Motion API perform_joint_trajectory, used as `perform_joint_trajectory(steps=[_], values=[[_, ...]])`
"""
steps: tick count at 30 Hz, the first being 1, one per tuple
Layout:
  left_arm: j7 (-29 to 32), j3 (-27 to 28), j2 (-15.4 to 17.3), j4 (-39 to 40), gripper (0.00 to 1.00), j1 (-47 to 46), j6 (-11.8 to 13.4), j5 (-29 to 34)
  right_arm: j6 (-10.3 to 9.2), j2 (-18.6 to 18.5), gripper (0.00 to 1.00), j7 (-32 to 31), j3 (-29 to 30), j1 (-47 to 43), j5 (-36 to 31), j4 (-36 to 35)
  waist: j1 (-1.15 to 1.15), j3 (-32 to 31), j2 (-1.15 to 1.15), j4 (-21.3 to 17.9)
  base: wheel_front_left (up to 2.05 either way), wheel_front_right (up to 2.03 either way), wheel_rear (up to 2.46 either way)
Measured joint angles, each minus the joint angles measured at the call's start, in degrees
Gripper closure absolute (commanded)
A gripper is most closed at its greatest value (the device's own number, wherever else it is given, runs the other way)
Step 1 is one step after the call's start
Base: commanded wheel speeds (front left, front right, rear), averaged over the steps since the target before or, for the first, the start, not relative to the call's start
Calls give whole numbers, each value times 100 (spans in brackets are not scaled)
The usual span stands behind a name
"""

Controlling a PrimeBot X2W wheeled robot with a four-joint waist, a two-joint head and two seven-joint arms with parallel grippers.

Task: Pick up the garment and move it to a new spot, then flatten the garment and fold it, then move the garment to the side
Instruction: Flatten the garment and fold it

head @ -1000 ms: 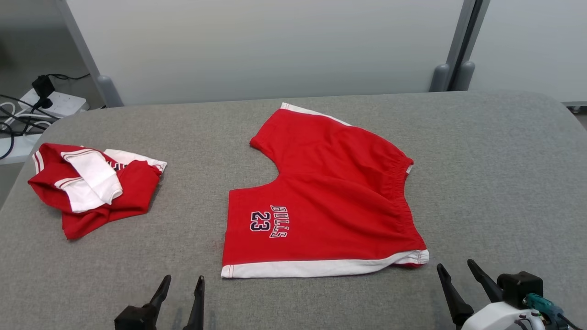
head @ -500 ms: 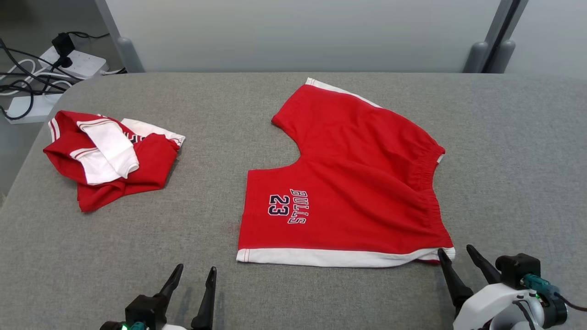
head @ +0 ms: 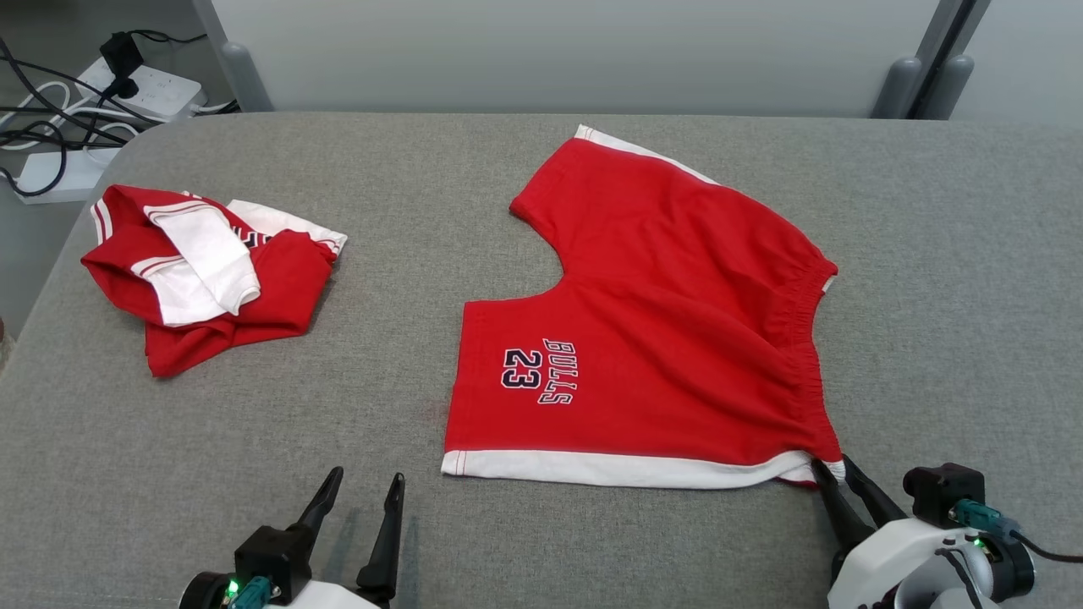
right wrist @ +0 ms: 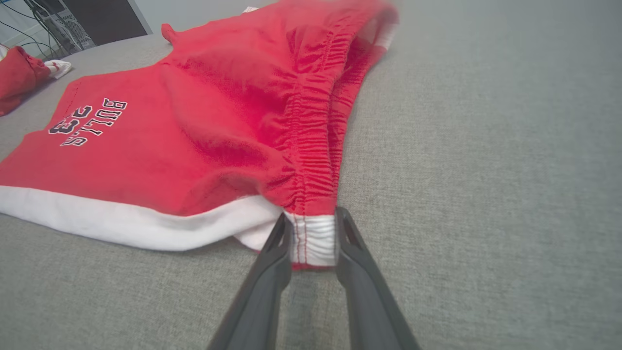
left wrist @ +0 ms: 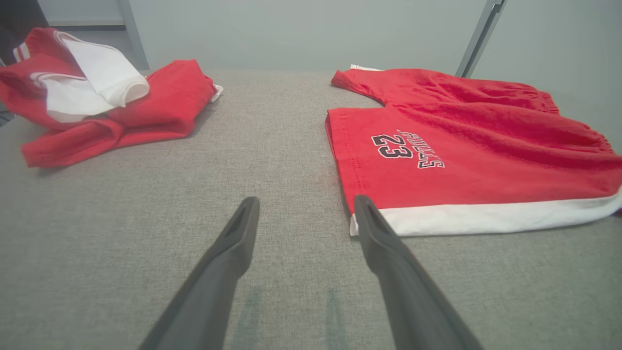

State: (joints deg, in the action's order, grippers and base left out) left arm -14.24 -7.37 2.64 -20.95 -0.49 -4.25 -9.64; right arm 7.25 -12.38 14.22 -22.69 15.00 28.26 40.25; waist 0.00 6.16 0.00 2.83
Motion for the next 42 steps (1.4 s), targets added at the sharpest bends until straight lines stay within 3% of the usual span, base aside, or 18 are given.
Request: perform_joint_trajectory(steps=[4,13,29,33,37,40,41,42], values=[[0,-113,2,-41,0,-25,-71,-20,0,-26,100,0,-44,4,59,34,0,15,0,-8,0,0,0],[0,-636,2,-704,0,-513,-281,-425,0,-105,100,0,-188,154,154,-1,0,106,0,-129,0,0,0],[1,-1131,-9,-1820,0,-1209,-283,-1182,0,-163,100,0,-457,377,202,-79,0,346,0,-497,0,0,0],[-19,-1167,-4,-1971,13,-1267,-283,-1226,0,-170,100,0,-510,451,202,-92,0,372,0,-543,0,0,0],[-26,-1228,-4,-2024,13,-1323,-283,-1371,0,-169,100,0,-533,452,202,-98,0,386,0,-571,0,0,0],[-49,-1306,-3,-2058,34,-1345,-283,-1460,0,-169,100,0,-542,452,203,-100,0,393,0,-579,0,0,0],[-49,-1333,0,-2074,57,-1368,-283,-1477,0,-169,100,0,-543,453,204,-100,0,393,0,-583,0,0,0],[-48,-1363,2,-2087,72,-1395,-283,-1500,0,-168,100,0,-545,454,204,-100,0,392,0,-588,0,0,0]])
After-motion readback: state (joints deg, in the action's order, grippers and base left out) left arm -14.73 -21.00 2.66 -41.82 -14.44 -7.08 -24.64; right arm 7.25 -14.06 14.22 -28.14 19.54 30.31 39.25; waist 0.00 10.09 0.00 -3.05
